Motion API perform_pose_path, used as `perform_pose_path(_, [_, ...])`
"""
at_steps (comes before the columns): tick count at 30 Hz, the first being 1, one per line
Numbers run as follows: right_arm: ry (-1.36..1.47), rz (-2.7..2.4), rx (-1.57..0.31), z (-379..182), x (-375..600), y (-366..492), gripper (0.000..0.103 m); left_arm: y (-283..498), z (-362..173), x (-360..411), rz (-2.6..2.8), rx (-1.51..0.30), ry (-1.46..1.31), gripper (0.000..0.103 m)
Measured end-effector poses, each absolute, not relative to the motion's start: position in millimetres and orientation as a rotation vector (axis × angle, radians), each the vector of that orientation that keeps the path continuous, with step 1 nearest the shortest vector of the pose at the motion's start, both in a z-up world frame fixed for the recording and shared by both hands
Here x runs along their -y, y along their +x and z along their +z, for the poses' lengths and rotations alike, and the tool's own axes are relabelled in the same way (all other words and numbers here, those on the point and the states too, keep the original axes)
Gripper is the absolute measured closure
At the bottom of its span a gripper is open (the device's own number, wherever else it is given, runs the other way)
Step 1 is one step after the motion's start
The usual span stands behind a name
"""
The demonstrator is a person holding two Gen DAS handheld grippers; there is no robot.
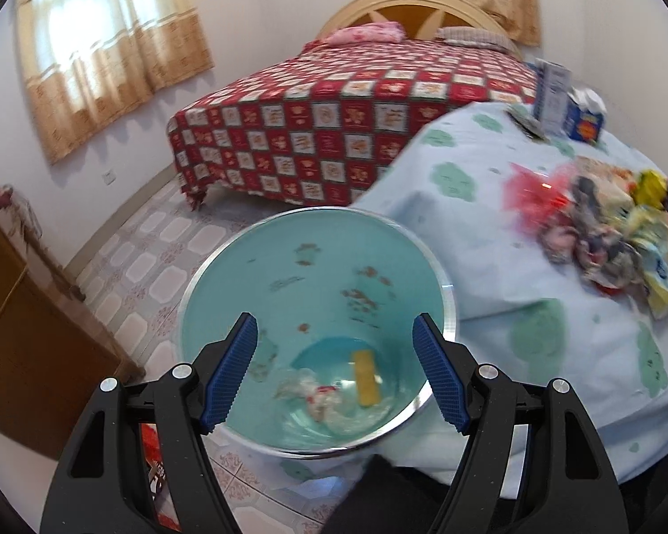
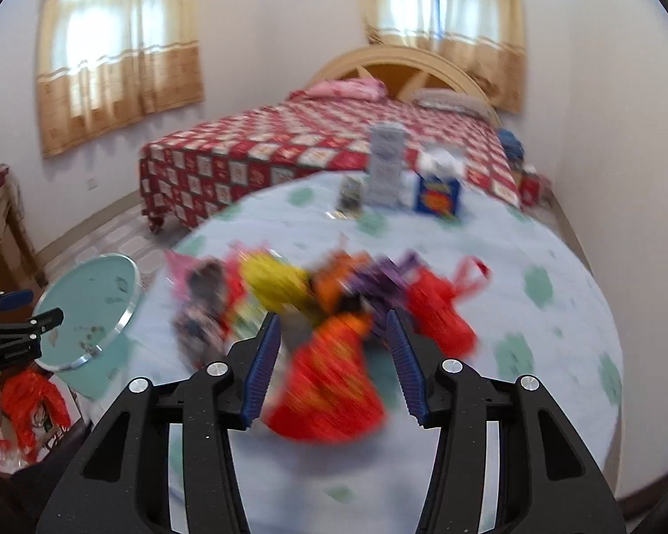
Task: Collect trash
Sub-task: 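Grasp the red wrapper bundle with the right gripper while the left gripper reaches for cloth scraps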
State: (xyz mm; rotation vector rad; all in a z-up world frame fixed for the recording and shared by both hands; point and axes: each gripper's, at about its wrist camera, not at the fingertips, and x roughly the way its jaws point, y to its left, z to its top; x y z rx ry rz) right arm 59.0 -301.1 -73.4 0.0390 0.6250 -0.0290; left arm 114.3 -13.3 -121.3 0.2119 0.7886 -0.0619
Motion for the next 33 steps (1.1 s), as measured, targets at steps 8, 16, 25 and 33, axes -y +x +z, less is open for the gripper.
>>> perform_pose_path(8, [0.097,0.007,-0.686,-100,307,66,0.056,103,-125,68,-0.135,-0.779,0.268,0.032])
perform_pose_path(16, [0.173,0.079,-0.797,-126,311,79,0.07,101,-126,70,-0.144,-0.778,0.273,0.032])
perform_pose_path(25, [0.174,0.066,-0.775,-121,313,78,0.05,101,-126,74,-0.154,-0.775,0.281,0.032])
perform_pose_path(33, [0.178,0.119,-0.794,-121,311,84,0.083,100,-124,77,-0.165,-0.765,0.273,0.032])
